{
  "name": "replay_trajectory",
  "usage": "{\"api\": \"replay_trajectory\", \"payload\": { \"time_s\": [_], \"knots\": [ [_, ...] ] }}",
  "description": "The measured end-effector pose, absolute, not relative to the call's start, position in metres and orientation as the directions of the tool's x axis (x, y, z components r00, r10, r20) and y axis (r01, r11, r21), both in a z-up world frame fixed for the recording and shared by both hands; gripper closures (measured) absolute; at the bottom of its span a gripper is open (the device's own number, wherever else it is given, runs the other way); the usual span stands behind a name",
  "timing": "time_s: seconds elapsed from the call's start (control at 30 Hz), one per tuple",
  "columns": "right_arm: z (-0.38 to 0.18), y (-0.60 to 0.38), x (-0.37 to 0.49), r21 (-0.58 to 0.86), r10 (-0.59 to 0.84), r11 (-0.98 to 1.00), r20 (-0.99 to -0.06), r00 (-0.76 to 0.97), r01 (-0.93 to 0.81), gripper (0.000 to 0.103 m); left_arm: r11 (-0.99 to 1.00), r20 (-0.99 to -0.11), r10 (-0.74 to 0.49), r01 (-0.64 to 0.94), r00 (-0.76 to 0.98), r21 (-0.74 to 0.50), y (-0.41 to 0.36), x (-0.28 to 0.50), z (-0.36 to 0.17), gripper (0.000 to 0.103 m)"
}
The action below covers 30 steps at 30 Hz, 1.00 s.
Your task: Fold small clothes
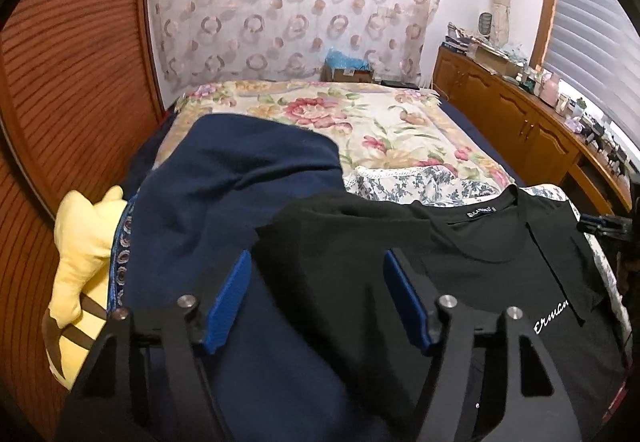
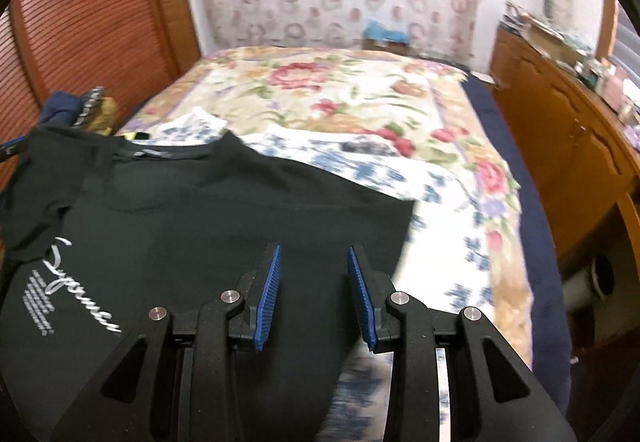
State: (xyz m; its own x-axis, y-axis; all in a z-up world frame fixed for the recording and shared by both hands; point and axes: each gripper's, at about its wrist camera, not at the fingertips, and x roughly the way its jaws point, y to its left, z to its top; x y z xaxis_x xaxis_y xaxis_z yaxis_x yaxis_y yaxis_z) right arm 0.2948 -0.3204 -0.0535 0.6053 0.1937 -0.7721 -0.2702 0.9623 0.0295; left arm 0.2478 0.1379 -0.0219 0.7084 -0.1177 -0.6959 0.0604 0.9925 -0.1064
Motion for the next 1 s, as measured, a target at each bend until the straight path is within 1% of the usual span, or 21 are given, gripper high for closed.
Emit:
{"api": "replay_trajectory", "payload": {
  "time_s": [0.03, 0.07, 0.13, 0.23, 0.4, 0.53, 0.83, 0.87, 0.9, 0.93, 0.97, 1.0],
  "knots": [
    [-0.056, -0.325, 0.296, 0.026, 0.183, 0.966, -0.775, 0.605, -0.258, 0.069, 0.992, -0.701, -0.120, 0.057, 0.703, -0.113, 0.140, 0.249, -0.023, 0.041],
    [-0.059, -0.329, 0.297, 0.023, 0.174, 0.968, -0.779, 0.602, -0.249, 0.068, 0.992, -0.706, -0.118, 0.052, 0.699, -0.114, 0.142, 0.251, -0.024, 0.043],
    [-0.063, -0.336, 0.299, 0.019, 0.155, 0.974, -0.783, 0.602, -0.227, 0.057, 0.992, -0.714, -0.113, 0.044, 0.691, -0.114, 0.143, 0.253, -0.025, 0.044],
    [-0.067, -0.343, 0.302, 0.021, 0.142, 0.979, -0.785, 0.604, -0.203, 0.053, 0.991, -0.720, -0.120, 0.044, 0.683, -0.124, 0.145, 0.254, -0.026, 0.044],
    [-0.073, -0.348, 0.310, 0.018, 0.127, 0.982, -0.791, 0.598, -0.186, 0.052, 0.990, -0.728, -0.128, 0.044, 0.673, -0.133, 0.147, 0.258, -0.029, 0.045],
    [-0.073, -0.346, 0.317, 0.012, 0.129, 0.981, -0.790, 0.599, -0.195, 0.052, 0.988, -0.728, -0.145, 0.061, 0.670, -0.142, 0.145, 0.261, -0.029, 0.053],
    [-0.074, -0.337, 0.333, 0.010, 0.153, 0.971, -0.793, 0.590, -0.238, 0.052, 0.989, -0.733, -0.143, 0.061, 0.665, -0.138, 0.142, 0.264, -0.029, 0.055],
    [-0.074, -0.336, 0.334, 0.012, 0.158, 0.970, -0.792, 0.589, -0.243, 0.052, 0.988, -0.732, -0.149, 0.067, 0.665, -0.140, 0.141, 0.264, -0.029, 0.059],
    [-0.075, -0.335, 0.334, 0.014, 0.163, 0.968, -0.792, 0.588, -0.249, 0.052, 0.986, -0.729, -0.160, 0.078, 0.665, -0.146, 0.139, 0.263, -0.029, 0.069],
    [-0.075, -0.333, 0.334, 0.017, 0.172, 0.965, -0.792, 0.586, -0.261, 0.052, 0.985, -0.729, -0.167, 0.082, 0.664, -0.151, 0.138, 0.264, -0.028, 0.073],
    [-0.075, -0.330, 0.333, 0.018, 0.182, 0.961, -0.792, 0.582, -0.276, 0.054, 0.985, -0.729, -0.164, 0.079, 0.664, -0.150, 0.138, 0.264, -0.027, 0.075],
    [-0.075, -0.328, 0.332, 0.016, 0.187, 0.958, -0.793, 0.580, -0.287, 0.059, 0.985, -0.730, -0.166, 0.084, 0.664, -0.148, 0.137, 0.264, -0.027, 0.080]
  ]
}}
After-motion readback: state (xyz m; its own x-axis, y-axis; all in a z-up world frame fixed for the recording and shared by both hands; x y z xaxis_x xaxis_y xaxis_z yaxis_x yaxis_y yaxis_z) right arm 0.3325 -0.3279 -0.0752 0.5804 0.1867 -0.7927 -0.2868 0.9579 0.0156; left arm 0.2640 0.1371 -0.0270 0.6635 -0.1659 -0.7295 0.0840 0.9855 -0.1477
